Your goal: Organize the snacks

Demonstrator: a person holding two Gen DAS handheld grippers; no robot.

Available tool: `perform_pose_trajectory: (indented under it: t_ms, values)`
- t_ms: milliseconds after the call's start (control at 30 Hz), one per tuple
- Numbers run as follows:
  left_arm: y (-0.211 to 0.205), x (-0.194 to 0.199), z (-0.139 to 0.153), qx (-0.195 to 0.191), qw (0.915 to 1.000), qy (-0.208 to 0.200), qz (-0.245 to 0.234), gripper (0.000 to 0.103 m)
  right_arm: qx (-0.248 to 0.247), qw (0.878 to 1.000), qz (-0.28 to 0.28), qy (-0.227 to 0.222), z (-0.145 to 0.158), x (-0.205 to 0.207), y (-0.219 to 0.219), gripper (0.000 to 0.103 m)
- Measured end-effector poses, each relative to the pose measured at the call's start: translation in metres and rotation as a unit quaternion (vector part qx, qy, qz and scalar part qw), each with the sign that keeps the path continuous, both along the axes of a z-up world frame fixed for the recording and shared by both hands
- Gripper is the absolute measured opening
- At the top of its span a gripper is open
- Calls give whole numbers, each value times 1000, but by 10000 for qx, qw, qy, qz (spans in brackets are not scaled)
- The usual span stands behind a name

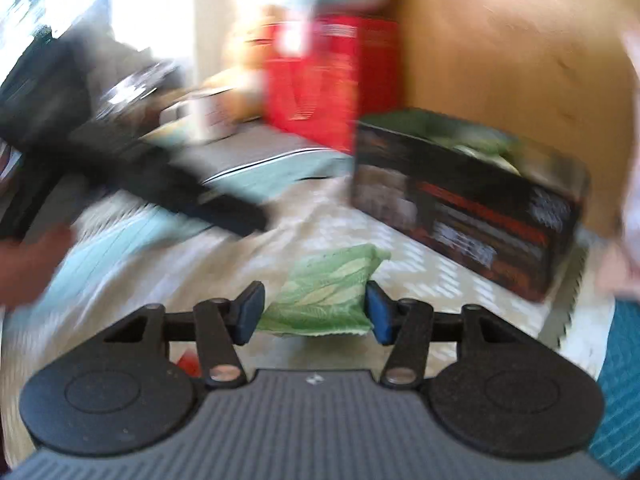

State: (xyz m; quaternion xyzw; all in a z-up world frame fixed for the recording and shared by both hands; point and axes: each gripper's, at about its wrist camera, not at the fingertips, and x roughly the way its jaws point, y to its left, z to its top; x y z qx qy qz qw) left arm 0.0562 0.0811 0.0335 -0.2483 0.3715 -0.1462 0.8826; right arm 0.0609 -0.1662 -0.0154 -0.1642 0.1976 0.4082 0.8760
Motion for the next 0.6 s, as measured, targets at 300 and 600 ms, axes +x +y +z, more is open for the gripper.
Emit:
perform_pose_trajectory:
  t_ms: [300,600]
  values:
    - [-30,17,4,335,9989,-116,-306,50,994,9841,-1325,650,-9,-19,-47,66]
    - [-57,30,-6,728,9948,-28,-711,47,1388,9738,-1239,1310,-19,-30,-28,54]
